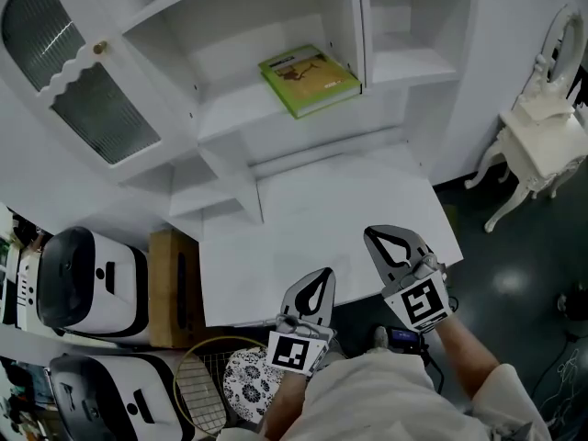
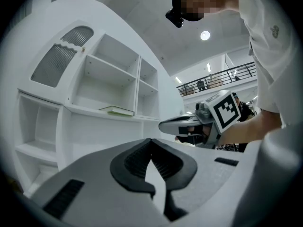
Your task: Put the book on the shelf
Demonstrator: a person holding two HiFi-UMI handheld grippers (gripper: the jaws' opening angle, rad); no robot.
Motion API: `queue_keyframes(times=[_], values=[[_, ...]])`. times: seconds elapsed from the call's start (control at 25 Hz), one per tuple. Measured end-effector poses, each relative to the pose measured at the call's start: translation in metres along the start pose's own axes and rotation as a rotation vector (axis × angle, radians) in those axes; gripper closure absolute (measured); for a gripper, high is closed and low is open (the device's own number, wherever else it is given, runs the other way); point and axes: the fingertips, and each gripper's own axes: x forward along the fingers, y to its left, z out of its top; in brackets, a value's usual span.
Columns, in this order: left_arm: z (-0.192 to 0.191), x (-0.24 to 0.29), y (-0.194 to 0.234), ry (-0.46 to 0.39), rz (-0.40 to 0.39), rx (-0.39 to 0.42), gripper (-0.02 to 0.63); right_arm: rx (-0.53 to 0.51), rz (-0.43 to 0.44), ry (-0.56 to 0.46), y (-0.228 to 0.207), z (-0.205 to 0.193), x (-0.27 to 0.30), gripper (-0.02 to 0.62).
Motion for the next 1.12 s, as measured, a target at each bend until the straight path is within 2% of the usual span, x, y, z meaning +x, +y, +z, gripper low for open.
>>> queue_keyframes(times=[0.12, 0.36, 0.52, 0.68, 1.0, 1.12], values=[[0.0, 0.0, -0.004, -0.001, 0.0, -0.007, 0.603, 0.109, 0.025, -0.047, 0.01, -0.004, -0.01, 0.578], [-0.003, -0.001, -0.01, -0.001, 0.003, -0.029, 0.603, 0.187, 0.128, -0.083, 0.042, -0.009, -0.027, 0.578], [0.002, 0.001, -0.017, -0.034, 0.024, -0.056, 0.603, 0.24, 0.146, -0.108, 0.051, -0.013, -0.037, 0.579], [-0.014, -0.001, -0.031, 0.044, 0.024, -0.019, 0.603, 0.274, 0.166, -0.112, 0.051, -0.019, -0.051, 0.579], [-0.025, -0.005, -0.069, 0.059, 0.088, -0.043, 0.603, 0.319, 0.197, -0.126, 0.044, -0.038, -0.086, 0.578], [-0.028, -0.012, -0.082, 0.061, 0.088, -0.044, 0.603, 0.313, 0.203, -0.129, 0.05, -0.042, -0.095, 0.578]])
